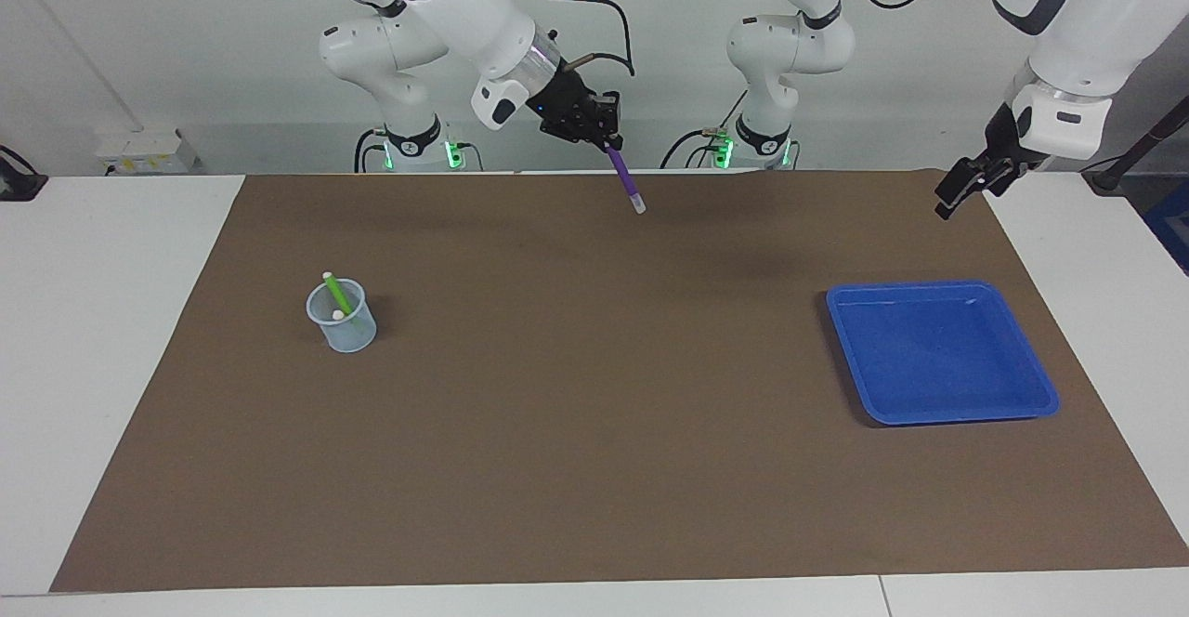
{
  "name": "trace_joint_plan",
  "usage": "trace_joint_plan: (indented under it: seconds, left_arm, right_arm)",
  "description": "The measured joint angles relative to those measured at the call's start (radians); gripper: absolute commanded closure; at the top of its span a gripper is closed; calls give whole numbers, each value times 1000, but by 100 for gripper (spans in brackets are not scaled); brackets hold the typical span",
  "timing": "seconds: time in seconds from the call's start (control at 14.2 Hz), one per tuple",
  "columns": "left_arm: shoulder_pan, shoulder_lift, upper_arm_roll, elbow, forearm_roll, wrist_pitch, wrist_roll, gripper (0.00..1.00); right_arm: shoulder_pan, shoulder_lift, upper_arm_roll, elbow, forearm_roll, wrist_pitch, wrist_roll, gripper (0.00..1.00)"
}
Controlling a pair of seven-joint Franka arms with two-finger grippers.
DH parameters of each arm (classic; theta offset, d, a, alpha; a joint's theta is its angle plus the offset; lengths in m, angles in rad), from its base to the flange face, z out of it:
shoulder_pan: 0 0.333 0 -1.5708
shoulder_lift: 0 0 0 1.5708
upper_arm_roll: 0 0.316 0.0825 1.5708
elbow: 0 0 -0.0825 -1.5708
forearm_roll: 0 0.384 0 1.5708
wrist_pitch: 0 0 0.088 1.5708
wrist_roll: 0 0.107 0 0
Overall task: Right arm passes pens to left for tray arrangement
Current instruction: 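Lift the purple pen out and carry it toward the table center, then carry the pen forward with the right gripper while the left gripper approaches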
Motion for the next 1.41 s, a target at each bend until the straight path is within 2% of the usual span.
trace_joint_plan:
  seconds: [0.28,0.63,0.84,1.13,1.41]
  left_arm:
    - [-4,-3,-16,-3,-16,-28,-192,0]
    - [-22,-14,-20,-22,-155,-20,-448,0]
    - [-21,-17,-15,-37,-254,60,-595,0]
    - [-32,-43,-20,-152,-309,243,-748,1]
    - [-82,-112,-41,-297,-314,282,-799,3]
  right_arm:
    - [42,0,0,-1,18,18,34,100]
    - [50,-1,-1,-1,22,33,39,100]
    - [52,-1,-1,-1,22,35,40,100]
    - [54,-1,-1,-1,27,38,40,100]
    - [68,-1,-1,-3,69,108,55,100]
